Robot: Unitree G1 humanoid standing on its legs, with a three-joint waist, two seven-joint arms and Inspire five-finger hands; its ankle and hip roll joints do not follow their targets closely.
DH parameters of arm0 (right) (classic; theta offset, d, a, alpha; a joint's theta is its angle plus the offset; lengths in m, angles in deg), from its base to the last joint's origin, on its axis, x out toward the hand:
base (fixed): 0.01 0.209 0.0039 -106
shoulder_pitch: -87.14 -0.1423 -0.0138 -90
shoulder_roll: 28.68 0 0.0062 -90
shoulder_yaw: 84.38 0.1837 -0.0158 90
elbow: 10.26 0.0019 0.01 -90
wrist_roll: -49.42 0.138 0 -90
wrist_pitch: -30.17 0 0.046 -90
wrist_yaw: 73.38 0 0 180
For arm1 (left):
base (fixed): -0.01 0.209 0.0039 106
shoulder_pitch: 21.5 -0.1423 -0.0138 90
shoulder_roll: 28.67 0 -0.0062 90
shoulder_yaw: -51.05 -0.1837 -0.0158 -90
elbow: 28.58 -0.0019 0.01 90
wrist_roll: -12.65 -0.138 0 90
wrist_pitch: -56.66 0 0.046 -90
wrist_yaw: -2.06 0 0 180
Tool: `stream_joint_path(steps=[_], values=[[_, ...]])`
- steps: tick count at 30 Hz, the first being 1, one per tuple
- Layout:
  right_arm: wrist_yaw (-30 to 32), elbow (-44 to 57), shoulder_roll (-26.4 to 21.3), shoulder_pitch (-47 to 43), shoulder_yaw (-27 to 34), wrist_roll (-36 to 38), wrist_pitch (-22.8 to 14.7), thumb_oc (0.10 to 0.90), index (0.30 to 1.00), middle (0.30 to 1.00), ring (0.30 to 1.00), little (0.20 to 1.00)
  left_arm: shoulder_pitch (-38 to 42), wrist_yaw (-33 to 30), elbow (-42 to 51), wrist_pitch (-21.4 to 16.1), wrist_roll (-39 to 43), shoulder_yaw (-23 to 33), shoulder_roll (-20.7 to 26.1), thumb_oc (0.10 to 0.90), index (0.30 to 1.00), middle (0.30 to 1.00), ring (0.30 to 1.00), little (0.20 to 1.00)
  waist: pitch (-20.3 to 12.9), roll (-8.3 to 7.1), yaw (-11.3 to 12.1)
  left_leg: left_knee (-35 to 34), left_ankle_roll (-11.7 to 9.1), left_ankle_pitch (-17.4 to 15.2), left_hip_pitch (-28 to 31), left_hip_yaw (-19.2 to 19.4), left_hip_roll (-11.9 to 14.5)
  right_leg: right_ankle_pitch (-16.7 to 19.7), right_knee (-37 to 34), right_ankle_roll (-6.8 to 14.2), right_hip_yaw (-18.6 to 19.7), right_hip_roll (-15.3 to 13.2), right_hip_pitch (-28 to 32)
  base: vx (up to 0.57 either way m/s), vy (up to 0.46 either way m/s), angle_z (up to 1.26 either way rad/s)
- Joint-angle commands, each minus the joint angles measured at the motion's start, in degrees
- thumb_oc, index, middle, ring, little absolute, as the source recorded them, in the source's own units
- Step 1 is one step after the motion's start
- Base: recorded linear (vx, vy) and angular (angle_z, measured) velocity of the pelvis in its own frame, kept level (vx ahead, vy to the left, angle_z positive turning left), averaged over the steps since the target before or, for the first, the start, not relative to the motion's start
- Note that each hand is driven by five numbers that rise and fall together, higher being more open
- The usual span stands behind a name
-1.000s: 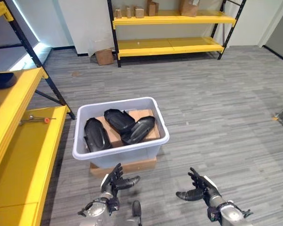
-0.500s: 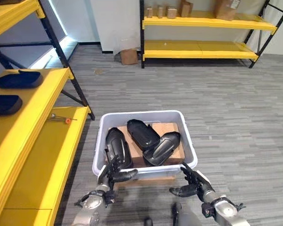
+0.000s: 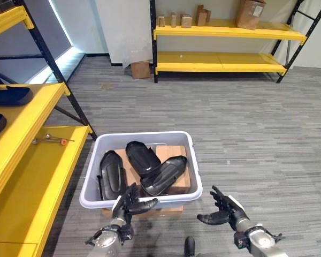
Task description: Move parts from the plastic box to the shelf.
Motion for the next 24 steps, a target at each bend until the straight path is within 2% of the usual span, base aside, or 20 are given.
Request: stream_joint_path(steps=[1, 6, 13, 18, 19, 22, 24], values=[[0.5, 9.1, -1.5, -3.4, 1.9, -1.0, -6.2, 0.900, 1.000, 1.000, 1.000, 1.000, 2.5, 1.3, 3.9, -5.3, -1.7, 1.8, 1.3, 0.900, 1.000, 1.000, 1.000, 1.000, -2.3, -0.90, -0.5, -0.7, -2.0, 5.1, -4.2, 1.4, 1.6, -4.0, 1.0, 2.9, 1.1, -3.8, 2.9, 0.02, -0.058, 0.06], [2.6, 13.1, -2.6, -6.8, 2.7, -4.4, -7.3, 0.900, 1.000, 1.000, 1.000, 1.000, 1.6, 1.4, 4.7, -5.1, -1.6, 2.3, 1.3, 0.900, 1.000, 1.000, 1.000, 1.000, -1.5, -0.53, 0.1, -0.7, -2.4, 5.3, -4.8, 1.1, 2.0, -4.5, 1.2, 2.7, 0.1, -3.8, 2.8, 0.01, -0.029, 0.09], [4.8, 13.5, -1.7, -14.3, 0.2, -4.4, -7.7, 0.900, 1.000, 1.000, 1.000, 1.000, 1.9, 1.0, 5.7, -4.9, -1.1, 1.4, 1.7, 0.900, 1.000, 1.000, 1.000, 1.000, 0.0, 0.12, 1.6, -0.7, -2.6, 5.6, -6.2, 0.4, 1.9, -4.2, 0.3, 2.9, -1.5, -4.3, 2.6, -0.01, -0.005, 0.14], [9.2, 11.2, -1.3, -27.3, -3.5, -8.0, -7.5, 0.900, 1.000, 1.000, 1.000, 1.000, 3.7, 0.1, 7.5, -5.4, 0.4, -0.4, 2.8, 0.900, 1.000, 1.000, 1.000, 1.000, 3.4, 1.20, 3.3, -0.7, -2.7, 6.5, -10.0, -0.1, 1.5, -3.3, 0.6, 3.2, -2.1, -5.1, -0.8, -0.09, 0.024, 0.10], [9.3, 11.1, -1.2, -27.5, -3.6, -8.0, -7.6, 0.900, 1.000, 1.000, 1.000, 1.000, 3.8, 0.1, 7.5, -5.4, 0.4, -0.3, 2.7, 0.900, 1.000, 1.000, 1.000, 1.000, 3.4, 1.19, 3.3, -0.7, -2.7, 6.5, -10.1, -0.1, 1.5, -3.3, 0.7, 3.2, -2.1, -5.1, -1.0, -0.12, 0.039, -0.02], [13.0, 6.5, -2.2, -38.4, -6.7, -15.8, -6.0, 0.900, 1.000, 1.000, 1.000, 1.000, 6.2, -0.7, 8.3, -6.1, 1.5, -1.9, 3.4, 0.900, 1.000, 1.000, 1.000, 1.000, 6.9, 2.07, 5.1, -0.7, -2.6, 7.6, -14.1, -0.3, 1.0, -2.4, 1.9, 3.4, -2.4, -5.8, -5.3, -0.14, 0.039, 0.18], [13.4, 4.8, -3.1, -40.5, -7.3, -17.4, -5.4, 0.900, 1.000, 1.000, 1.000, 1.000, 6.6, -0.8, 8.5, -6.0, 1.5, -2.0, 3.5, 0.900, 1.000, 1.000, 1.000, 1.000, 7.4, 1.96, 5.3, -0.7, -2.6, 7.8, -14.8, -0.3, 1.0, -2.2, 2.1, 3.4, -2.5, -6.0, -6.1, -0.05, 0.021, 0.16]])
